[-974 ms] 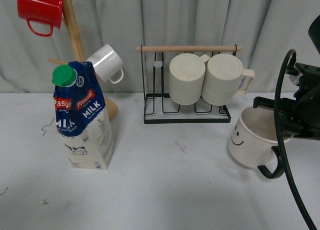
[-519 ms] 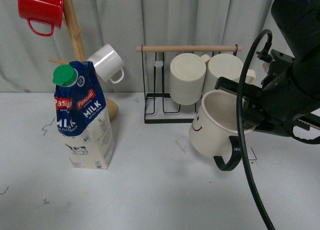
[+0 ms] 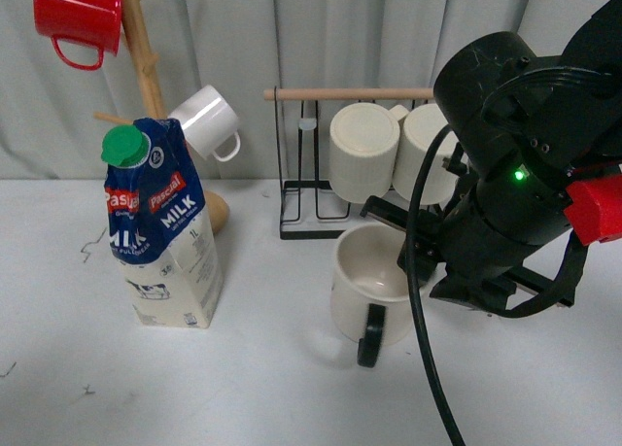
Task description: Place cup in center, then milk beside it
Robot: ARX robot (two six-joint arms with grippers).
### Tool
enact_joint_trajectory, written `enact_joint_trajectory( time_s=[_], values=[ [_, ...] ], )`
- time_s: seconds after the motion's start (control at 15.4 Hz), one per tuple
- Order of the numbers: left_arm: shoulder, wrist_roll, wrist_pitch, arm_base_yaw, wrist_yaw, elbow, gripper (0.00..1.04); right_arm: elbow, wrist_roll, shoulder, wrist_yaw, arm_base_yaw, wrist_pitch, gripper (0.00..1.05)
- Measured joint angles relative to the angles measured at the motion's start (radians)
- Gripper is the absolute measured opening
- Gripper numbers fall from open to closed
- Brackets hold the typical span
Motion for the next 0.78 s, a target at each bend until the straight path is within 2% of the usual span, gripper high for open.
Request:
enact_joint_trajectory(
  time_s=[0.26, 0.58, 0.78],
  values=[
    [0.000, 0.000, 0.000, 0.000, 0.000, 0.000, 0.98, 0.016, 0.000, 0.000, 0.001, 0.000, 0.024, 0.71],
    [0.000, 0.000, 0.000, 0.000, 0.000, 0.000, 0.98, -0.019, -0.024, -0.026, 0.042, 0.001, 0.090, 0.89],
    [0.000, 0.000, 0.000, 0.000, 0.000, 0.000, 0.98, -0.110, -0.077, -0.105, 0.089, 0.013, 0.245, 1.00]
  ],
)
